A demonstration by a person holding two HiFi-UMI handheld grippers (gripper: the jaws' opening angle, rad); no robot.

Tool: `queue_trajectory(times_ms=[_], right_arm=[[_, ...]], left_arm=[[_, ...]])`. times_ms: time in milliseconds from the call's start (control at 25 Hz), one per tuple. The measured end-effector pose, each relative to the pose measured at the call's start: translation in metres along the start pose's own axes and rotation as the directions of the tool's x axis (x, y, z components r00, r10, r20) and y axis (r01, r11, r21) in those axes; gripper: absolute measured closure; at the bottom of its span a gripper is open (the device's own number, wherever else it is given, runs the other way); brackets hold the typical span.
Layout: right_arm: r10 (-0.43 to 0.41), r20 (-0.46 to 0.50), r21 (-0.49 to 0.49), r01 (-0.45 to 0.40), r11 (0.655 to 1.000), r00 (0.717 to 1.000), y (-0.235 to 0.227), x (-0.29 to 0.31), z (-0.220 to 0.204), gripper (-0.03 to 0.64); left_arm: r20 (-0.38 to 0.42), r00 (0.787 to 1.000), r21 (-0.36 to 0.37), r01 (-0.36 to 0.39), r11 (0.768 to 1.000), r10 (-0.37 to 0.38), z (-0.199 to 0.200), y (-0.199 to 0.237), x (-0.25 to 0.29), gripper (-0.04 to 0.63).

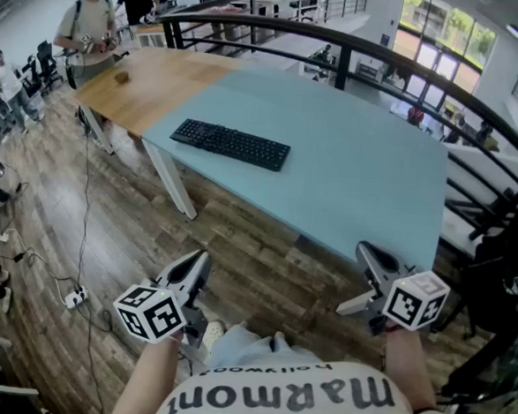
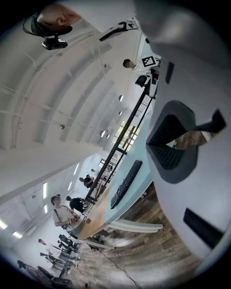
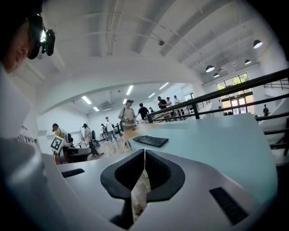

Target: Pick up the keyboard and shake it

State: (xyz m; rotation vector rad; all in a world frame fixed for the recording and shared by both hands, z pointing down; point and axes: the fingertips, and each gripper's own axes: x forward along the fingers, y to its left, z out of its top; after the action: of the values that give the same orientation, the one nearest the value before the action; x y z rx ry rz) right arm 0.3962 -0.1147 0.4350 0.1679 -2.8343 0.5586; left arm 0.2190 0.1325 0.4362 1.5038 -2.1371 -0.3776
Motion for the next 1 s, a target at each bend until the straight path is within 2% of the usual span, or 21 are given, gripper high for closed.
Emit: queue_trajectory(times_ms=[280,600,760,1000], right_arm=[[0.013,-0.020,0.016,-0.013,1.000,1.000,0.001,0.027,-0.003,0.577],[0.020,-0.062,0.023,-0.019,1.000,0.998,0.003,0.086,0.005,0.575],[-0.023,-0.085,0.060,0.029,0.998,0.996,-0.006,0.125,0.011,0.575],[-0.042,-0.068,0.074,0.047,0.996,0.997,-0.003,0.197,0.039,0.575]], left_arm=[[-0.007,1.000,0.013,-0.003,1.000,0.003,0.005,0.016,0.008,0.594],[-0.005,0.999,-0.014,0.032,0.999,-0.032,0.029,0.055,0.042,0.594],[-0.015,0.999,-0.016,0.041,0.999,-0.042,0.049,0.089,0.061,0.594],[-0.017,0.998,0.010,0.067,0.998,-0.067,0.102,0.145,0.101,0.594]])
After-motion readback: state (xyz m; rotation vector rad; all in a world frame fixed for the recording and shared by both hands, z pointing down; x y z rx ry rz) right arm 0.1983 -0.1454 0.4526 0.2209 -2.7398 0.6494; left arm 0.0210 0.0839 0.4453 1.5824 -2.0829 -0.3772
